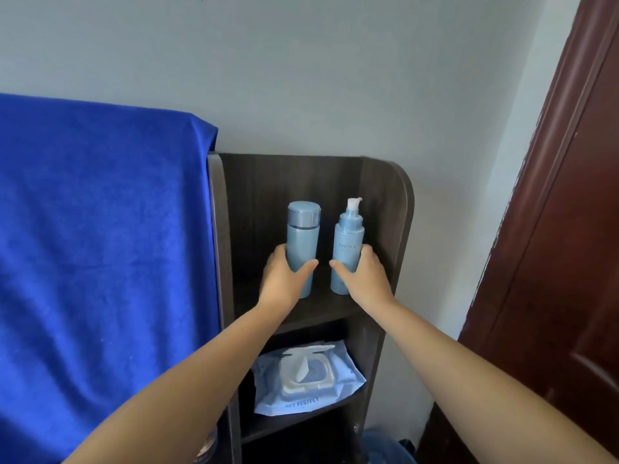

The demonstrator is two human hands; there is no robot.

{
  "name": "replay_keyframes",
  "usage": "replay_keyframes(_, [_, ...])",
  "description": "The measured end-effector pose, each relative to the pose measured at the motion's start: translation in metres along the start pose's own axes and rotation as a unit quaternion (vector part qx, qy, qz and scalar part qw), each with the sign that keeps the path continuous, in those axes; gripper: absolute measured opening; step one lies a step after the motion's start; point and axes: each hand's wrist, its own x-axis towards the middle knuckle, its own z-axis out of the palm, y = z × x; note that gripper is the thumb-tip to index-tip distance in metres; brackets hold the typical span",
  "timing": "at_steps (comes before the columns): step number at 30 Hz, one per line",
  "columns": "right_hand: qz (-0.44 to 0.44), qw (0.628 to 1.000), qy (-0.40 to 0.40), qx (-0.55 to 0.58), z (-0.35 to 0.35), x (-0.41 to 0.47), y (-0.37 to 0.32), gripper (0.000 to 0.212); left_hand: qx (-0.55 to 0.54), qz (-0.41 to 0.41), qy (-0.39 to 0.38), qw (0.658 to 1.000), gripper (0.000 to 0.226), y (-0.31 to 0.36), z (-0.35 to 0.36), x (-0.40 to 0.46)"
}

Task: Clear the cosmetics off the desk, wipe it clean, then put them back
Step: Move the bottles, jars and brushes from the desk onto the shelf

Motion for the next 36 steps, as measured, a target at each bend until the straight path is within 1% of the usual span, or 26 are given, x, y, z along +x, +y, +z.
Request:
replay_keyframes(3, [-0.015,0.999,-0.037,0.01,0.002,0.001,0.012,0.05,0.041,0.024,0.0,0.999,0.052,-0.01,-0.001,-0.007])
replay_keyframes(5, [-0.029,0.998,-0.046,0.011,0.003,0.001,0.018,0.049,0.066,0.025,0.011,0.997,0.049,-0.014,0.0,-0.007])
replay_keyframes(7, [-0.033,0.999,-0.04,0.009,0.006,0.006,0.021,0.046,0.072,0.018,0.023,0.997,0.047,-0.014,0.006,-0.002])
replay_keyframes(10, [-0.014,1.0,-0.023,0.011,0.01,0.018,0.018,0.042,0.061,-0.002,0.03,0.998,0.047,-0.009,0.02,0.008])
replay_keyframes(13, [-0.002,1.0,-0.002,-0.019,0.015,0.024,0.014,0.039,0.058,-0.022,0.047,0.997,0.048,-0.007,0.033,0.016])
replay_keyframes(18, [-0.009,0.999,0.026,-0.047,0.02,0.024,0.013,0.04,0.063,-0.035,0.078,0.994,0.048,-0.006,0.042,0.02])
replay_keyframes(23, [-0.006,0.998,0.032,-0.052,0.021,0.021,0.012,0.045,0.069,-0.046,0.079,0.993,0.049,-0.003,0.045,0.022])
replay_keyframes(27, [0.008,1.0,0.007,-0.019,0.018,0.017,0.011,0.062,0.075,-0.053,0.079,0.993,0.056,-0.001,0.04,0.016])
replay_keyframes(28, [0.002,1.0,0.004,-0.004,0.016,0.012,0.012,0.064,0.073,-0.041,0.086,0.993,0.057,0.001,0.036,0.009])
replay_keyframes(30, [-0.037,0.999,0.012,0.02,0.011,-0.004,0.017,0.061,0.069,0.004,0.099,0.993,0.052,0.004,0.025,-0.015])
replay_keyframes(33, [-0.143,0.986,0.047,0.076,0.011,-0.043,0.028,0.041,0.044,0.057,0.087,0.994,0.038,0.002,0.002,-0.067])
replay_keyframes(34, [-0.171,0.98,0.046,0.094,0.014,-0.06,0.031,0.036,0.031,0.067,0.079,0.994,0.033,-0.001,-0.008,-0.086])
replay_keyframes(36, [-0.211,0.971,0.019,0.111,0.028,-0.094,0.034,0.031,0.016,0.075,0.077,0.994,0.03,-0.014,-0.033,-0.12])
